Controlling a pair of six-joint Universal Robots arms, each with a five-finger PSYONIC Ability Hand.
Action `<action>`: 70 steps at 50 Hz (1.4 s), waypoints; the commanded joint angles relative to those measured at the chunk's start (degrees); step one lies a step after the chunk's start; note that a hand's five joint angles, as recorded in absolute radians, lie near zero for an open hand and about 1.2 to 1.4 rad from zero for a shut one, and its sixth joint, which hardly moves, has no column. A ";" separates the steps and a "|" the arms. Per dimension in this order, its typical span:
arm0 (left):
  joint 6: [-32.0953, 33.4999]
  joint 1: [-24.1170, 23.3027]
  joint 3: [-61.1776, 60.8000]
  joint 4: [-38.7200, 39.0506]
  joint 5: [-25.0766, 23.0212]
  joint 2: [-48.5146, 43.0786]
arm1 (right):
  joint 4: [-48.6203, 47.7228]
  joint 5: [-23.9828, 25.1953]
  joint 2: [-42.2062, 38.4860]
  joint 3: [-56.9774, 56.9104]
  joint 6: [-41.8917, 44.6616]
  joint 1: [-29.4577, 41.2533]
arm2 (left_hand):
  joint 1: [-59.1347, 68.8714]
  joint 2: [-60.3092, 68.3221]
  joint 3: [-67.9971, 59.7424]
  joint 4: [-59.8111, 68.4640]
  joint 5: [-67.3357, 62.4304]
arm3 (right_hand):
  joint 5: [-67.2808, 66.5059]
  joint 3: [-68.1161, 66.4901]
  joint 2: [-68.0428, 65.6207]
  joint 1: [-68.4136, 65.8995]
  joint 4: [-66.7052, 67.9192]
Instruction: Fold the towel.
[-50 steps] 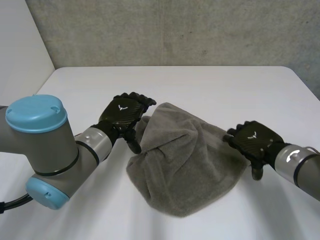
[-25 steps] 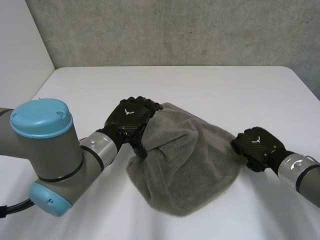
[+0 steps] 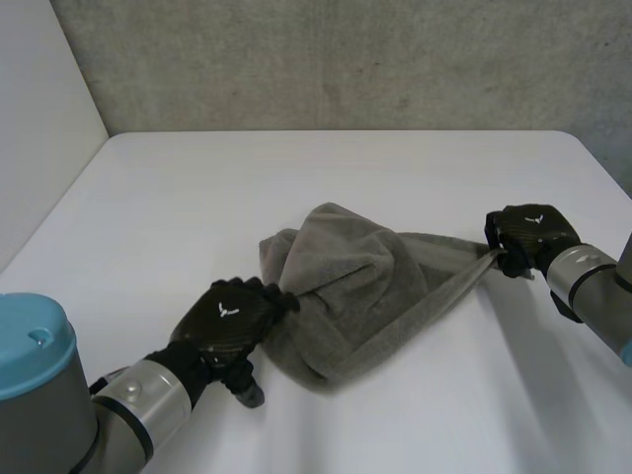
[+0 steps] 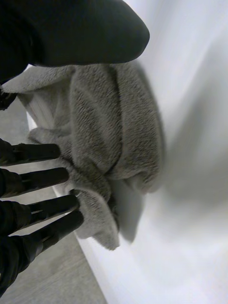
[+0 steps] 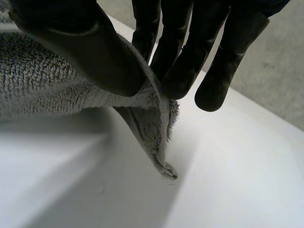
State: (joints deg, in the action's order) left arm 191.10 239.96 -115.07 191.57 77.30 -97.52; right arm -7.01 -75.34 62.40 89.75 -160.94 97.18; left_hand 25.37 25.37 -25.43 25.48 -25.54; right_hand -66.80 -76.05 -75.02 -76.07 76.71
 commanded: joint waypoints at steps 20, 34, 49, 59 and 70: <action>3.49 -0.37 10.83 0.91 2.94 -18.75 | 0.51 1.24 -0.79 1.66 2.83 0.38 | 6.87 6.86 -6.81 6.76 3.31 | -3.20 -3.95 -4.98 -3.93 3.29; 3.40 -0.54 16.11 1.17 4.18 -20.08 | 0.51 1.42 -0.61 2.01 2.92 0.38 | 26.06 26.05 -26.00 25.95 -15.88 | -3.20 -3.95 -4.98 -3.93 3.29; 3.49 -1.33 18.74 0.65 4.27 -23.68 | 0.68 2.57 -0.61 2.19 3.00 0.47 | 21.04 21.04 -20.98 20.94 -10.87 | -3.20 -3.95 -4.98 -3.93 3.29; 3.84 -1.95 16.19 -0.41 4.09 -20.17 | 0.86 2.65 -0.88 2.10 4.85 0.47 | 11.25 11.25 -11.19 11.15 -1.08 | -3.20 -3.95 -4.98 -3.93 3.29; 6.30 -1.95 16.90 0.12 4.27 -21.48 | 0.95 2.57 -1.14 2.45 5.29 1.87 | 11.25 11.25 -11.19 11.15 -1.08 | -3.20 -3.95 -4.98 -3.93 3.29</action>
State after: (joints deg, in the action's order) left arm 196.18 238.05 -98.95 191.35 81.49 -117.62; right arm -6.07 -72.77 61.31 91.95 -155.67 98.61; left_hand 42.56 41.99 -41.87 42.21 -41.74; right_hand -66.80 -76.54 -75.24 -76.24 76.71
